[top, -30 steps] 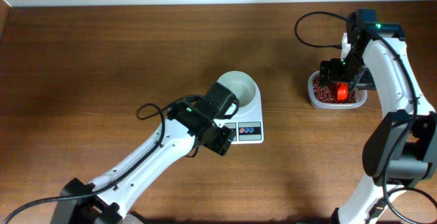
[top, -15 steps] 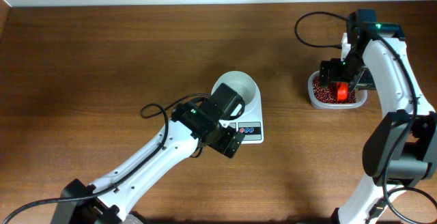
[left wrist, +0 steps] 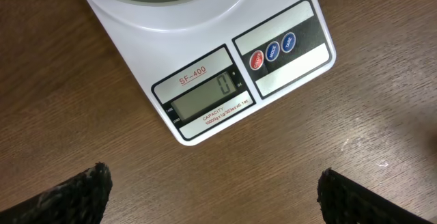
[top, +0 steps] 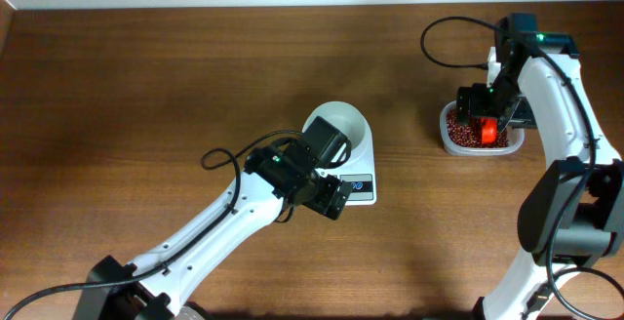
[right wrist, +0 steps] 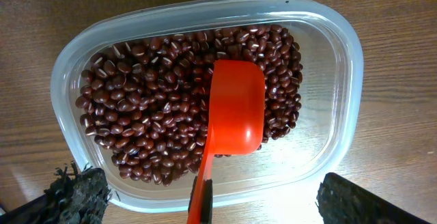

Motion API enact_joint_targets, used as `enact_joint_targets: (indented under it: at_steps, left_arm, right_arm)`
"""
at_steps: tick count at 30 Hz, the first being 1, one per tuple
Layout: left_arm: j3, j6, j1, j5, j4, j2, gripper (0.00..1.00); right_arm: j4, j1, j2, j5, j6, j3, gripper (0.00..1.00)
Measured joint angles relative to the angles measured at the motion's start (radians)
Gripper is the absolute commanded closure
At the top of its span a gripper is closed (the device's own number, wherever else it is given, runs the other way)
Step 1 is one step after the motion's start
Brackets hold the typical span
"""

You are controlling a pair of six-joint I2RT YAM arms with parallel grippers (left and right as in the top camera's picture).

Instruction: Scoop item into bowl and weigh 50g on scale

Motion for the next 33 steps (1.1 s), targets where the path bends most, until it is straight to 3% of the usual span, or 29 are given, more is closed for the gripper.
enact_joint_targets:
  at_steps: [11, 12, 13, 14, 20, 23, 28, 30, 33]
  left_arm:
    - [0.0, 0.0, 0.0, 0.0, 0.0, 0.0, 0.01]
    - [0.0, 0.0, 0.0, 0.0, 0.0, 0.0, 0.01]
    - [0.0, 0.0, 0.0, 0.0, 0.0, 0.0, 0.01]
    - [0.0, 0.0, 0.0, 0.0, 0.0, 0.0, 0.01]
    - [0.0, 0.0, 0.0, 0.0, 0.0, 0.0, 0.01]
    - [0.0, 0.0, 0.0, 0.0, 0.0, 0.0, 0.01]
    - [0.0, 0.0, 0.0, 0.0, 0.0, 0.0, 0.01]
    - [0.0, 0.0, 0.0, 0.0, 0.001, 0.0, 0.01]
    - [0.0, 0.0, 0.0, 0.0, 0.001, 0.0, 0.01]
  right_arm:
    - [-0.043, -0.005, 0.0, 0.0, 0.008, 0.0, 0.01]
    - [-0.048, -0.005, 0.0, 0.0, 0.011, 0.0, 0.03]
    - [-0.048, -0.005, 0.0, 0.0, 0.012, 0.0, 0.22]
    - [-0.048, -0.006, 0.0, 0.0, 0.014, 0.0, 0.33]
    - [-0.106, -0.01, -0.015, -0.024, 0.021, 0.064, 0.43]
    - [-0.087, -0.01, -0.02, -0.027, 0.019, 0.055, 0.53]
    - [-0.021, -0.01, -0.021, -0.027, 0.019, 0.001, 0.56]
    - [0.012, -0.01, -0.021, -0.027, 0.019, -0.029, 0.68]
    - [0.045, -0.01, -0.021, -0.026, 0.019, -0.032, 0.7]
